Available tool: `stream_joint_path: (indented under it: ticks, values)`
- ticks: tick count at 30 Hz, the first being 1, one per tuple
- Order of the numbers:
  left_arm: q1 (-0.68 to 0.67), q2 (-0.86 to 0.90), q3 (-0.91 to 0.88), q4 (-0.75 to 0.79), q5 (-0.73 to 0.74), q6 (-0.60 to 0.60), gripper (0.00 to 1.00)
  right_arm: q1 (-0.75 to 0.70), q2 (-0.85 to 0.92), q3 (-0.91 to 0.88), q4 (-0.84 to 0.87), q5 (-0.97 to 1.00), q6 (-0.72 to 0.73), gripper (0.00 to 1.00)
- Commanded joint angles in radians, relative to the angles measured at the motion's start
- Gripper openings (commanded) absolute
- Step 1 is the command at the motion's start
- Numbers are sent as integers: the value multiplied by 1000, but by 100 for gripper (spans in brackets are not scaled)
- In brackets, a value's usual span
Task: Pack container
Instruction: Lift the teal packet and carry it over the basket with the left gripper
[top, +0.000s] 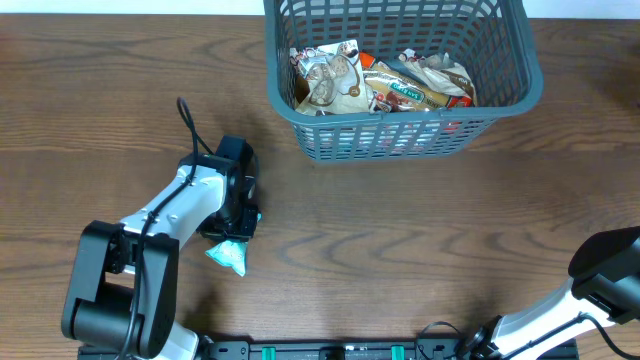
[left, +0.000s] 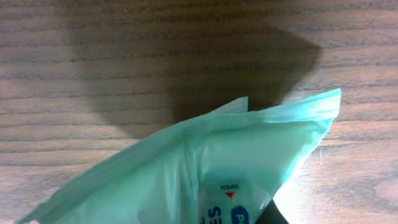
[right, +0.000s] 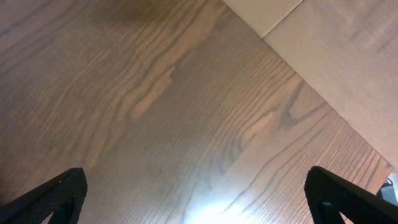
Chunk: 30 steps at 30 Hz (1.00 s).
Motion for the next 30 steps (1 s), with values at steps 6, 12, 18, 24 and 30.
stream_joint_path:
  ticks: [6, 12, 18, 24, 30]
  values:
    - [5, -56, 69, -15, -15, -50, 6, -6, 8, -4, 2, 3, -14, 99]
    - [20, -240, 224, -77, -53, -50, 6, -6, 8, -4, 2, 3, -14, 99]
    - [66, -443, 472, -142, -140, -46, 6, -6, 8, -4, 2, 3, -14, 99]
    - [35, -502, 716, -143, -150, -14, 6, -6, 8, -4, 2, 3, -14, 99]
    - [-90, -451, 914, -103, -150, 8, 6, -6, 8, -4, 2, 3, -14, 99]
